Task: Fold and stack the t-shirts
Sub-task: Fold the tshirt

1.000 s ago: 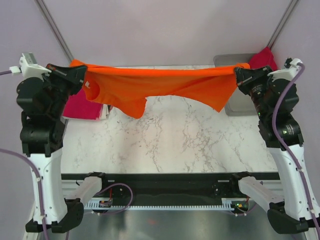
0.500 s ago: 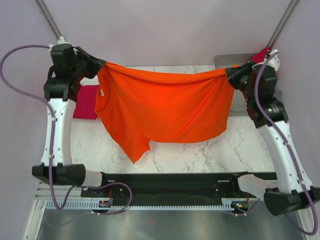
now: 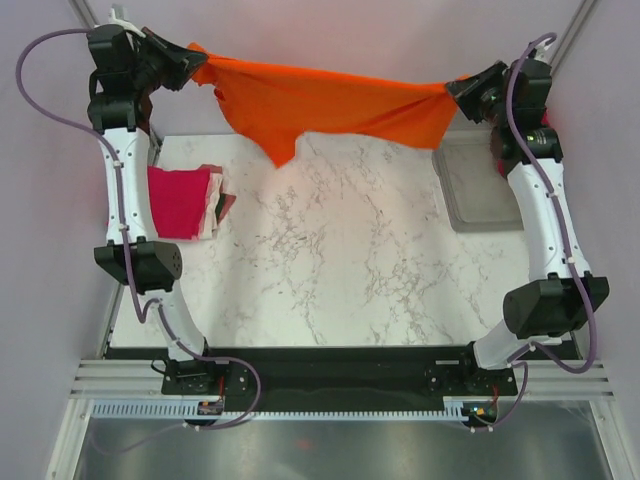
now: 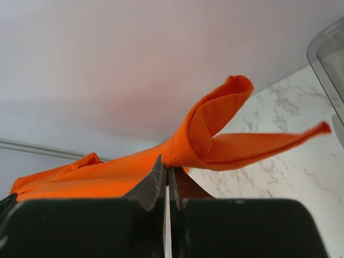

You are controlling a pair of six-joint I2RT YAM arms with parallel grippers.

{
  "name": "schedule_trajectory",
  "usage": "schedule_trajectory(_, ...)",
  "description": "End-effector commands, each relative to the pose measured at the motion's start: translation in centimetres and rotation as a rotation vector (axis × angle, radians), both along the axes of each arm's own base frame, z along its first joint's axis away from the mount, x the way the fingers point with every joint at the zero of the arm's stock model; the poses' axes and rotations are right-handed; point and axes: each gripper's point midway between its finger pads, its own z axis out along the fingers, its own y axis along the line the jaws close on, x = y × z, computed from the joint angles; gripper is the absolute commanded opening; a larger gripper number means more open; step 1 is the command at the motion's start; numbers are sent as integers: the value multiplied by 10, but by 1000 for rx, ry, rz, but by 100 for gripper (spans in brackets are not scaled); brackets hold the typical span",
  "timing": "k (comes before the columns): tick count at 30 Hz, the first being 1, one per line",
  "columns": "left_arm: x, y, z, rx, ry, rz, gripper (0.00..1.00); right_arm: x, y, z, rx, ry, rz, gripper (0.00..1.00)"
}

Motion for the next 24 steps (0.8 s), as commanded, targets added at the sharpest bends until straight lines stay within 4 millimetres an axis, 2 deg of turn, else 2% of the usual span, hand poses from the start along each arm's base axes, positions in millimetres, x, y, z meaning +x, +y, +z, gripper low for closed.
schedule_trajectory(1,-6,-5,21,-36,-94,-98,2,4,6,7,40,-28,63,0)
schedule_trajectory(2,1,-7,-15,-36,-16,-114,2,7,9,-1,41,-25,83,0)
schedule_trajectory(3,-2,-10,-17,-2,-48,-134,2,10,11,-36,48,40,90,0)
schedule_trajectory(4,-4,-11,-29,7,-41,-149,2,11,12,-52,58,63,98,0)
schedule_trajectory(5,-2,-13,-81,-8,54,-170,2,12,15,-58,64,46,119,0)
schedule_trajectory(6,-4,-14,-100,-12,78,-170,2,10,17,-97,83,117,123,0)
schedule_trajectory(7,-10,-14,-95,3,24,-166,2,8,19,-113,90,135,127,0)
schedule_trajectory(8,-14,-12,-142,-7,113,-153,2,9,20,-116,102,101,128,0)
schedule_trajectory(9,-20,-12,-157,5,128,-149,2,2,21,-154,123,167,127,0)
schedule_trajectory(10,-26,-13,-159,17,104,-145,2,-2,21,-170,126,188,123,0)
schedule_trajectory(11,-37,-13,-198,11,179,-144,2,-2,20,-178,121,184,118,0)
schedule_trajectory(12,-43,-13,-211,12,200,-139,2,-11,16,-205,105,235,104,0)
schedule_trajectory(13,-50,-13,-224,10,224,-136,2,-15,14,-216,93,253,95,0)
schedule_trajectory(14,-64,-14,-243,12,260,-126,2,-21,12,-216,84,244,87,0)
schedule_trajectory(15,-71,-14,-253,14,274,-120,2,-33,10,-237,78,285,80,0)
schedule_trajectory(16,-78,-15,-259,17,284,-115,2,-39,7,-244,56,291,70,0)
schedule_trajectory(17,-91,-16,-270,29,297,-110,2,-47,6,-241,45,282,69,0)
schedule_trajectory(18,-99,-18,-274,38,302,-111,2,-60,6,-258,38,318,71,0)
schedule_trajectory(19,-106,-19,-279,41,310,-111,2,-68,6,-263,32,326,71,0)
schedule_trajectory(20,-118,-18,-295,42,346,-104,2,-79,7,-258,32,313,79,0)
schedule_trajectory(21,-127,-19,-288,51,328,-98,2,-96,9,-277,36,355,89,0)
schedule_trajectory(24,-159,-14,-300,87,355,-57,2,-134,12,-294,15,394,84,0)
